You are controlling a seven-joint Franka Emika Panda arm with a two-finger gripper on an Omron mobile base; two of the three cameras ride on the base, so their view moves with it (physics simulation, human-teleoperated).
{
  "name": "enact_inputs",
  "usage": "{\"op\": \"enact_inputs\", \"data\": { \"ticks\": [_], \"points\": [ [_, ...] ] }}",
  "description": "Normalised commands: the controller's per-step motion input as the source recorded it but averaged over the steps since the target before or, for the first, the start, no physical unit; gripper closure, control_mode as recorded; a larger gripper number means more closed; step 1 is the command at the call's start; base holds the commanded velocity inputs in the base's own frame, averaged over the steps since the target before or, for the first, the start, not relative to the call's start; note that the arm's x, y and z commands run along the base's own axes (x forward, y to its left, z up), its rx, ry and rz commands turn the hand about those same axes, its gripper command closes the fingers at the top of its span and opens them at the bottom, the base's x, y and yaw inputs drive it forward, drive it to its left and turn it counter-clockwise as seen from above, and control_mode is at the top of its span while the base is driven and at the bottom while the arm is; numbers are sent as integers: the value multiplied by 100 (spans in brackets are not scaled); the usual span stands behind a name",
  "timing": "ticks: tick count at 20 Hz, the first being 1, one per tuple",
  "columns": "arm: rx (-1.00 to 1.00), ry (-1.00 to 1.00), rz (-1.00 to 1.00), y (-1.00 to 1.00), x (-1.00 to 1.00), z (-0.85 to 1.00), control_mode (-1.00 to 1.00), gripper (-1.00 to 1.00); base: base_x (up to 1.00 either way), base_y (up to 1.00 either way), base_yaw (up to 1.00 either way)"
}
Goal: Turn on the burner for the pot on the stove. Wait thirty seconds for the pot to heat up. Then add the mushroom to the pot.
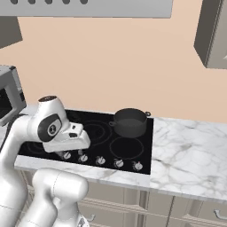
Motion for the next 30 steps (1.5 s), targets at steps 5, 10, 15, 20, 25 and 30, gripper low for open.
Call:
{"op": "enact_inputs", "data": {
  "ticks": [5, 10, 15, 20, 25, 30],
  "points": [
    [7, -9, -56, 62, -3, 61, -100, -100, 0, 0, 0],
    [-1, 5, -34, 72, 12, 53, -100, -100, 0, 0, 0],
    [10, 30, 0, 98, 62, -3, -100, -100, 0, 0, 0],
    [6, 6, -3, 99, 47, -35, -100, -100, 0, 0, 0],
    [0, -3, -15, 100, 24, -34, -100, -100, 0, 0, 0],
    [7, 0, -8, 72, 24, -33, -100, -100, 0, 0, 0]
  ]
}}
